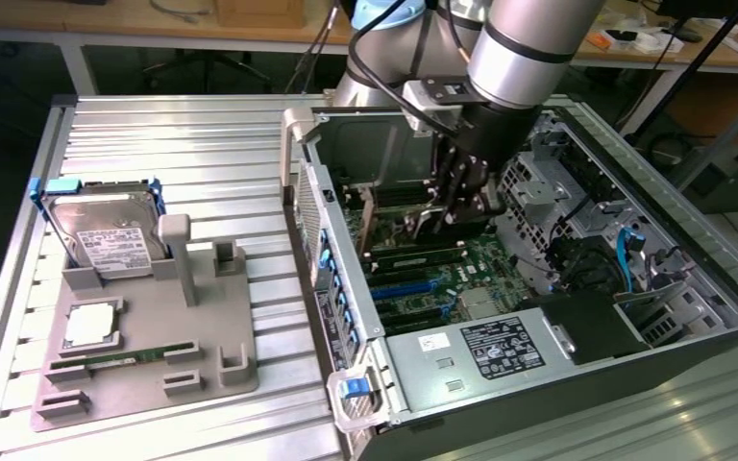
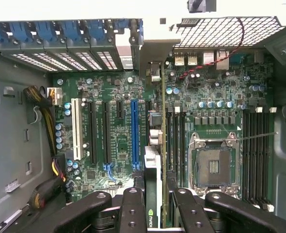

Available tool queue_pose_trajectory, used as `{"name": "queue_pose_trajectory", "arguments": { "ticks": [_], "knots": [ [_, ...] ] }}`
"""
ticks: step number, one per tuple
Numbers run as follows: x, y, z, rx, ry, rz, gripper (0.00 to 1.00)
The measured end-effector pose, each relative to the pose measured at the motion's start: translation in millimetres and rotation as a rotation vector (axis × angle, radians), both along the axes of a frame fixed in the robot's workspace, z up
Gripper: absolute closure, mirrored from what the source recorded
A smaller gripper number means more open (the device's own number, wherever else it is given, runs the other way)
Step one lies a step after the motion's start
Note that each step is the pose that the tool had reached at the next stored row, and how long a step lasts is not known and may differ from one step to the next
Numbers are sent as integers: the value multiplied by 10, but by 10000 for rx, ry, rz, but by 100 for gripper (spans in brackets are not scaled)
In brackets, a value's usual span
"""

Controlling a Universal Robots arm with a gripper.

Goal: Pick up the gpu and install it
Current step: 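Insert the gpu into the slot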

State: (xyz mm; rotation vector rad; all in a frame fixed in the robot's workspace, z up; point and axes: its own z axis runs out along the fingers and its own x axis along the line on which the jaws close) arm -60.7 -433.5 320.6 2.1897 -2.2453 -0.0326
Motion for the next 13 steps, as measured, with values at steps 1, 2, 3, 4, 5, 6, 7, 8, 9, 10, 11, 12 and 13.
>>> {"name": "queue_pose_trajectory", "arguments": {
  "ticks": [1,2,3,4,5,6,7,8,9,10,11,12,13],
  "knots": [
    [0,0,-8,0,0,1,73],
    [0,0,-12,-1,0,1,73],
    [0,0,-16,0,0,2,73],
    [0,0,-21,0,0,3,73],
    [0,0,-24,0,0,4,73],
    [0,0,-28,-1,0,6,73],
    [0,0,-32,-1,0,8,73],
    [0,0,-35,-1,0,11,73],
    [0,0,-39,-1,0,12,73],
    [0,0,-42,-1,0,15,73],
    [0,0,-45,-1,0,17,73],
    [0,0,-49,-2,1,20,73],
    [0,0,-51,-2,0,22,73]
  ]
}}
